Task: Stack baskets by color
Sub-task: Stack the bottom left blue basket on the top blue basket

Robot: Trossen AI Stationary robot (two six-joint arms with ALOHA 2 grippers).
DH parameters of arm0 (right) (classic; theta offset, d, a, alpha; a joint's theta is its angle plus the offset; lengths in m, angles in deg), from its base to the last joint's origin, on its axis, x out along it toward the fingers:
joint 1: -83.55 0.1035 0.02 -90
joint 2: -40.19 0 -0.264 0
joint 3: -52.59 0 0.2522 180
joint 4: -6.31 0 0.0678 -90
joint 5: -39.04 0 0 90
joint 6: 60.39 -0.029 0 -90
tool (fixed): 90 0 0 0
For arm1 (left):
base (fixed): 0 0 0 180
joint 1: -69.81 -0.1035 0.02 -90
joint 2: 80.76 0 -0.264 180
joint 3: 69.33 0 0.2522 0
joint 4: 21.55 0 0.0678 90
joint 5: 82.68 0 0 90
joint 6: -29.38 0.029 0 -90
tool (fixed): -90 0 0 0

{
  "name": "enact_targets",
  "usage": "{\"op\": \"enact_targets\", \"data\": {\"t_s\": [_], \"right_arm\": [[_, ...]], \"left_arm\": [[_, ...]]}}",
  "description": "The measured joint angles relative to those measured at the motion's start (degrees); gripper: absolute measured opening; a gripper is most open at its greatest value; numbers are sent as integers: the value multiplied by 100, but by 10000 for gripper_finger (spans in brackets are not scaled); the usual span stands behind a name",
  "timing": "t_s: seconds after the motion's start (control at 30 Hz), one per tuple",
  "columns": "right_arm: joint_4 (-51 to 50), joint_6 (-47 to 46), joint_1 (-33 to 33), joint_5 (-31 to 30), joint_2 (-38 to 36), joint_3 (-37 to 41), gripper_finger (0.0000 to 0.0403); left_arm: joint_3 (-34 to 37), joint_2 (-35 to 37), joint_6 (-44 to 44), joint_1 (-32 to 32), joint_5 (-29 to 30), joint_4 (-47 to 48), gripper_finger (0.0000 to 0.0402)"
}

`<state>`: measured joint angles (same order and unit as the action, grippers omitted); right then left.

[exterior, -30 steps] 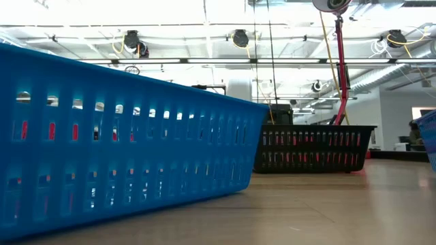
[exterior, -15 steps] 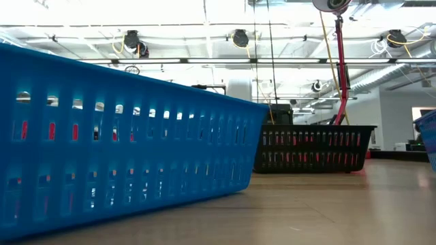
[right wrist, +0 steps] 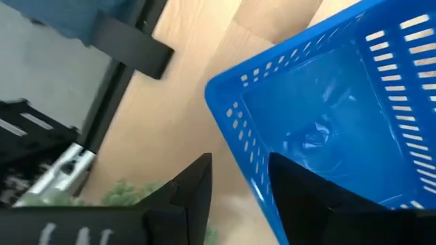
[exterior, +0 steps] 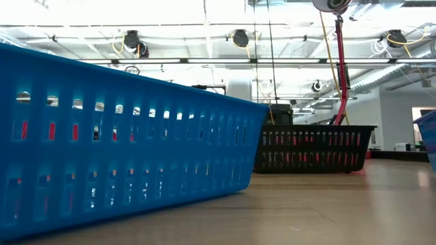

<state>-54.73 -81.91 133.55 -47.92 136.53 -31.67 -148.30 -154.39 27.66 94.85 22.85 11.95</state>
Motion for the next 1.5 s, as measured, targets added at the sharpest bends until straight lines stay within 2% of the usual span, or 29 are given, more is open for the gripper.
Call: {"op": "enact_targets", "data": {"t_s": [0.2,0.53,0.67,0.9,1.07,1.23,1.4,1.5], "right_arm": [[-119,271,0,-233,45,0,105],[-139,473,0,-148,45,0,11],[-142,440,0,-167,45,0,15],[-147,219,-28,-314,45,4,88],[-125,5,-42,-310,45,174,103],[-130,-86,-42,-299,45,339,79],[-168,-9,-52,-299,13,304,16],[-302,-32,-79,-304,-81,227,11]], "left_arm": [[0,0,-13,0,2,-46,17],[0,0,-44,0,162,-81,17],[0,0,-45,0,162,-83,17],[0,0,-131,0,162,-83,17],[0,0,-138,0,162,-82,17],[0,0,-144,0,162,-81,17],[0,0,-144,0,162,-81,17],[0,0,-120,2,162,-81,17]]}}
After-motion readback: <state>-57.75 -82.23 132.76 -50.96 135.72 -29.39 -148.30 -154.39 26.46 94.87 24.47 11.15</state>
